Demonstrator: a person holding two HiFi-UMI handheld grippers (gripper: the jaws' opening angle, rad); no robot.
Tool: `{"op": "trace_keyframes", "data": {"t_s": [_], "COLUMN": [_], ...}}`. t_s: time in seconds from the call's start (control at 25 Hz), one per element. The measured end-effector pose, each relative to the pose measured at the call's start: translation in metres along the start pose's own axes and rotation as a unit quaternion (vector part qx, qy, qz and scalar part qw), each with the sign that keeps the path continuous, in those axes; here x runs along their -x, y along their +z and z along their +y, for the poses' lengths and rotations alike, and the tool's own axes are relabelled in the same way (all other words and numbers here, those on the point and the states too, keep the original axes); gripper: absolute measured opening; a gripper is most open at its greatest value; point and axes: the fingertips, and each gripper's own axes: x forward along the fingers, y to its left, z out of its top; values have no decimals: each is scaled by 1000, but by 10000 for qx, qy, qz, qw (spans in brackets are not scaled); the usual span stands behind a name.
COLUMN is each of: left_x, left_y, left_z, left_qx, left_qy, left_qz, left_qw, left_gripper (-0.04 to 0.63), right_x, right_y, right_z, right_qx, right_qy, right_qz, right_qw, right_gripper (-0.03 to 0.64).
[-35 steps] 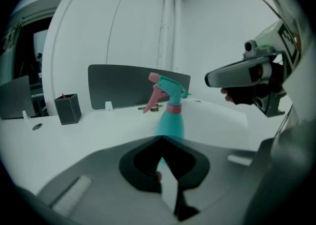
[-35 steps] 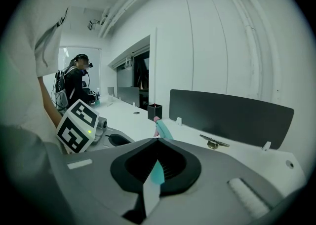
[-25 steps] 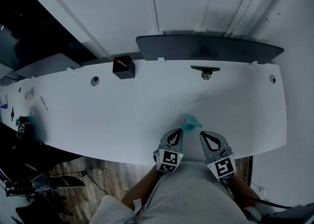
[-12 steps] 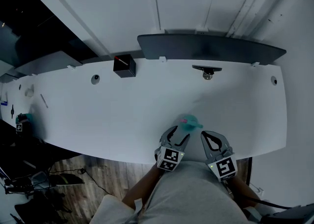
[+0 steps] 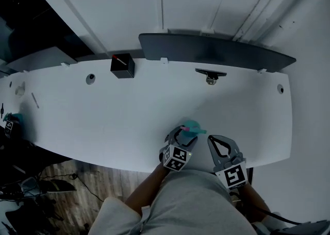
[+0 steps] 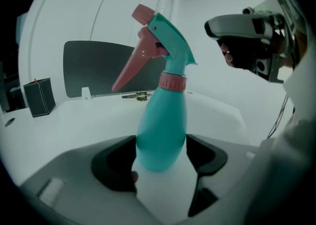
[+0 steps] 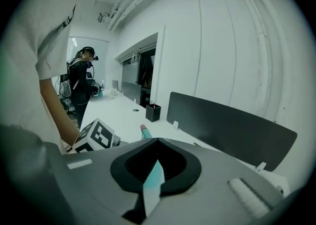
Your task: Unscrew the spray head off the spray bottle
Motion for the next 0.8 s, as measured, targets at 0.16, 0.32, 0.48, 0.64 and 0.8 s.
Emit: {"op": "trace_keyframes", "data": {"t_s": [0.16, 0.32, 0.48, 0.64, 0.8], "left_x": [-3, -7, -15, -17, -17], "left_y": [2, 6, 0, 2, 1], "left_z": [-2, 1, 0, 0, -1], "left_qx": [90, 124, 23, -11, -23], "left_qy": [31, 94, 50, 69, 49], "left_qz": [-54, -116, -20, -52, -37], "left_qw": [9999, 9998, 10000, 10000, 10000], "left_gripper": [320, 368, 367, 351, 350], "right_x": [-6, -12, -16, -22, -34], "right_y": [6, 7, 3, -10, -14], "right_z": [-5, -4, -2, 1, 5], "right_qx": [193, 61, 162, 550, 1040], "right_qy": [214, 266, 391, 919, 1598], "right_qz": [170, 185, 374, 1122, 1560], "right_qw": [9994, 9995, 9984, 9879, 9692], "right_gripper": [2, 2, 2, 26, 195]}}
